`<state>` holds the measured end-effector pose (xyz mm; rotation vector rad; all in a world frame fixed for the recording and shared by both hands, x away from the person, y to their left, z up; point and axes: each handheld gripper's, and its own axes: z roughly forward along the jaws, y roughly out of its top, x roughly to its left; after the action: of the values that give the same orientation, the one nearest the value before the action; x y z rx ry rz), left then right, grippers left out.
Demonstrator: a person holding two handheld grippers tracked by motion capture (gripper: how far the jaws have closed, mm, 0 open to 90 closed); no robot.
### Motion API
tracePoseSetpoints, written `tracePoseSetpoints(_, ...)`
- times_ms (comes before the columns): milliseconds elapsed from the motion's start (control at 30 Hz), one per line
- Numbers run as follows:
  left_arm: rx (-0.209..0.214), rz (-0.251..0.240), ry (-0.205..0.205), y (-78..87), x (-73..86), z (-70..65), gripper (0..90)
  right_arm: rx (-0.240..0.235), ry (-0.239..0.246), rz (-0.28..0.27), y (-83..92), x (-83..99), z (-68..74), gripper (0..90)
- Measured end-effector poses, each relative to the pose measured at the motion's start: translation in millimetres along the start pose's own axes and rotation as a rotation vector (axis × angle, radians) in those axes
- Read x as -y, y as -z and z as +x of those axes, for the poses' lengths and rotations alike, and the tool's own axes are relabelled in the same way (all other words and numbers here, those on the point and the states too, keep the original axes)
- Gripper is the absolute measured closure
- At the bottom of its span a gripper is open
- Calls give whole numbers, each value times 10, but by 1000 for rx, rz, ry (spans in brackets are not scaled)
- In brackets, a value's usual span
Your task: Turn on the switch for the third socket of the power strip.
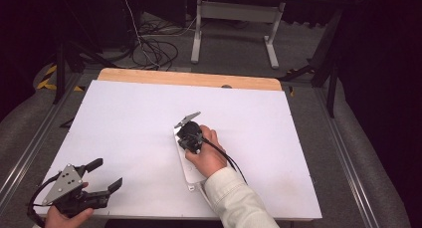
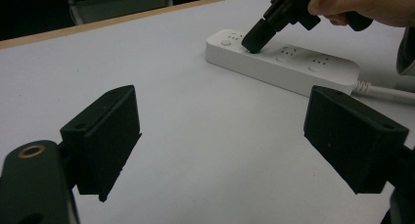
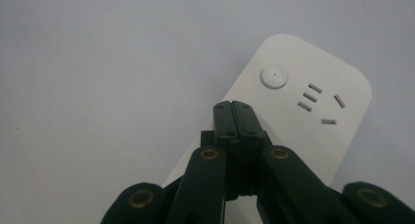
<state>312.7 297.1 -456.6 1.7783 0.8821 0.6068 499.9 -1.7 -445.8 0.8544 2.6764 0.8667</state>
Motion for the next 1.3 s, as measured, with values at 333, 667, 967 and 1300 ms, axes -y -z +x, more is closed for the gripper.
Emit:
tracePoseSetpoints(333,-6,2,1,2,3,13,139,-19,-31,-14,20,-13,-36,900)
tracePoseSetpoints(667,-6,-1,6,4,4,21,139,-24,-29,-63,114,-30,-16,900)
tracePoseSetpoints(967,-8,5,-1,3,2,23,139,-32,-11,-123,307,-54,17,900)
tracePoseSetpoints(1300,-6,3,6,1,4,22,139,-35,13,-160,458,-91,71,900)
